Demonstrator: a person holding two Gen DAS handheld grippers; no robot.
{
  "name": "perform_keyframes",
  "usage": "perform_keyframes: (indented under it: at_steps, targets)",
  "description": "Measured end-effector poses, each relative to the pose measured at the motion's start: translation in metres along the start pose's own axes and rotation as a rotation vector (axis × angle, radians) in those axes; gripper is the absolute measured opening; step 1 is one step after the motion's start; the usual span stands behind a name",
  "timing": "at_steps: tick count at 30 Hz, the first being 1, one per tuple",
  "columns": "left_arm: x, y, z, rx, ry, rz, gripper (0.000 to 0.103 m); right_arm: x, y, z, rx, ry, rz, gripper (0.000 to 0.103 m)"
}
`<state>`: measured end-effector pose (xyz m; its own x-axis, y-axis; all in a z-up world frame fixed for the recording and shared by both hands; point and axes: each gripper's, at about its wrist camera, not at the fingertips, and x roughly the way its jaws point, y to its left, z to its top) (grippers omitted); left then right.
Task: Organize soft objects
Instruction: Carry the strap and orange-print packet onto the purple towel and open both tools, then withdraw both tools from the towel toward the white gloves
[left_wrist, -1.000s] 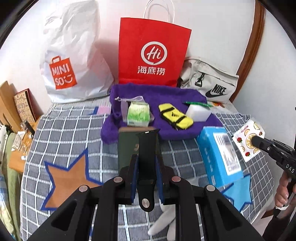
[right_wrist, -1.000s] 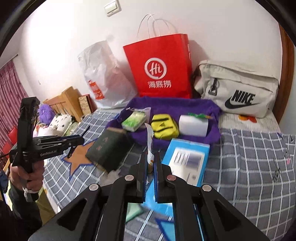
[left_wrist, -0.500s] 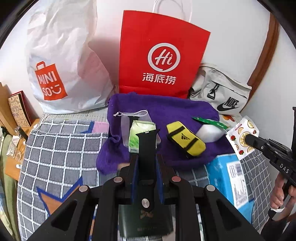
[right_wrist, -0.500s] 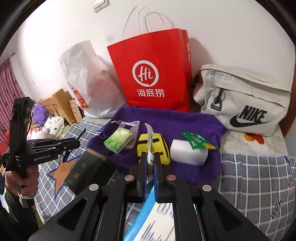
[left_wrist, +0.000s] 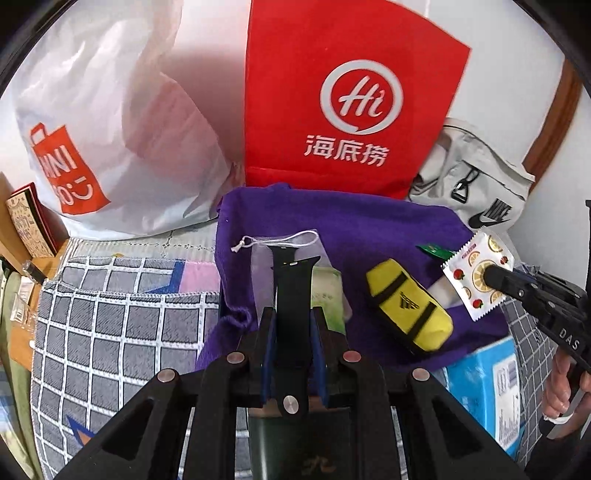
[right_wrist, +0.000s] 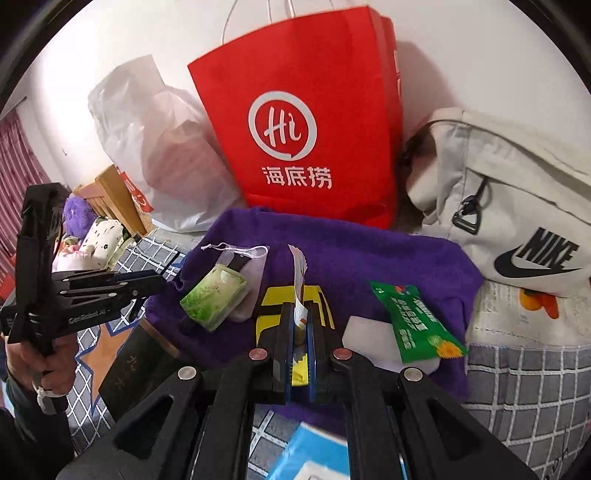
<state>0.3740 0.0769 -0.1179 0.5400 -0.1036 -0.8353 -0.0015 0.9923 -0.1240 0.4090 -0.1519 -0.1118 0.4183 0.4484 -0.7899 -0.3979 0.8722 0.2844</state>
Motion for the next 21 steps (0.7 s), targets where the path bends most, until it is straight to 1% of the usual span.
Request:
perform_keyframes:
  at_steps: [5,10,14,19,20,21]
  targets:
    - [0.02,0.002,0.011,-0.006,0.024,0.009,0.018,0.021,-0.007,0.002,0.019,0.047,0.024,0.006]
    - [0.038,0.006,0.019,-0.024,0.042,0.018,0.018,0.035,-0.012,0.002,0.036,0.081,0.028,0.007]
    - [0.049,0.008,0.025,-0.035,0.057,0.031,0.018,0.041,-0.017,0.002,0.044,0.093,0.02,0.01]
    - [0.06,0.009,0.028,-0.043,0.079,0.031,0.018,0.042,-0.021,0.003,0.045,0.095,0.003,0.01]
    - [0.061,0.01,0.028,-0.047,0.078,0.027,0.018,0.041,-0.022,0.003,0.045,0.094,-0.006,0.011]
    - [0.061,0.01,0.029,-0.05,0.075,0.023,0.018,0.04,-0.023,0.003,0.045,0.093,-0.009,0.017]
